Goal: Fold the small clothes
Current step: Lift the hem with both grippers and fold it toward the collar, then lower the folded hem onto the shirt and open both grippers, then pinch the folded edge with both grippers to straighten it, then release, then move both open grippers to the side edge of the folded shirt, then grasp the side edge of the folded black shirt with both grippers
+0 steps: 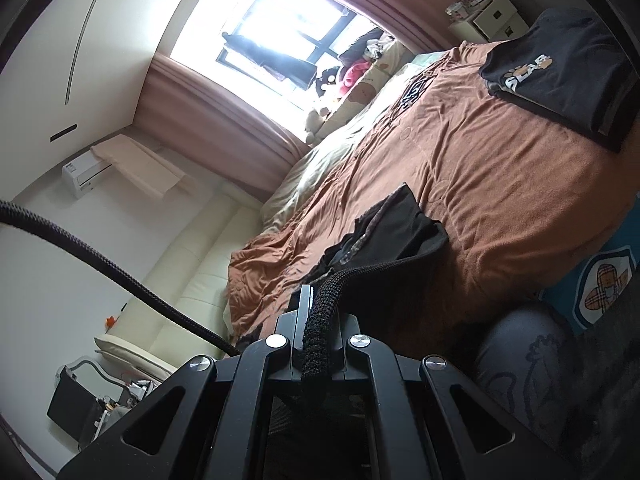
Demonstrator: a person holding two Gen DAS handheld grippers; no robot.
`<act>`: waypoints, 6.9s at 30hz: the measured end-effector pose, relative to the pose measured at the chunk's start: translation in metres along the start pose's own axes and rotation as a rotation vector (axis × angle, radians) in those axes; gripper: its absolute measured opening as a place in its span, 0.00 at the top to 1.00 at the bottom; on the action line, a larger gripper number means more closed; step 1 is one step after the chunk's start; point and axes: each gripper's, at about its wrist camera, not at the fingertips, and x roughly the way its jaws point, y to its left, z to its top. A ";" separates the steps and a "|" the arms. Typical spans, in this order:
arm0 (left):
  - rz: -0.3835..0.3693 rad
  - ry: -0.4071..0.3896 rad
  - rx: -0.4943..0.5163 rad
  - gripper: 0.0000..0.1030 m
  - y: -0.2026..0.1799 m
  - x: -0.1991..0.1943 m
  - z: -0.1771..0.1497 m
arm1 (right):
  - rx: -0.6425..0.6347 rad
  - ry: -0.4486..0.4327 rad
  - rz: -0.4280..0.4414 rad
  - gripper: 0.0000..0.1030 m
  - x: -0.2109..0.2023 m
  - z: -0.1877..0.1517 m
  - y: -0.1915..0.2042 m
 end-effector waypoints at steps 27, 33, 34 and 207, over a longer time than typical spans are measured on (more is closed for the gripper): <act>0.225 0.014 0.026 0.95 0.036 0.206 0.127 | -0.051 0.051 -0.146 1.00 0.227 0.135 -0.002; 0.313 0.035 0.020 0.95 0.065 0.256 0.144 | -0.043 0.091 -0.223 1.00 0.290 0.159 -0.017; 0.337 0.043 0.017 0.95 0.074 0.265 0.146 | -0.037 0.101 -0.238 1.00 0.302 0.161 -0.022; 0.717 0.365 0.059 0.52 0.155 0.235 0.042 | 0.096 0.243 -0.274 0.46 0.254 0.064 -0.078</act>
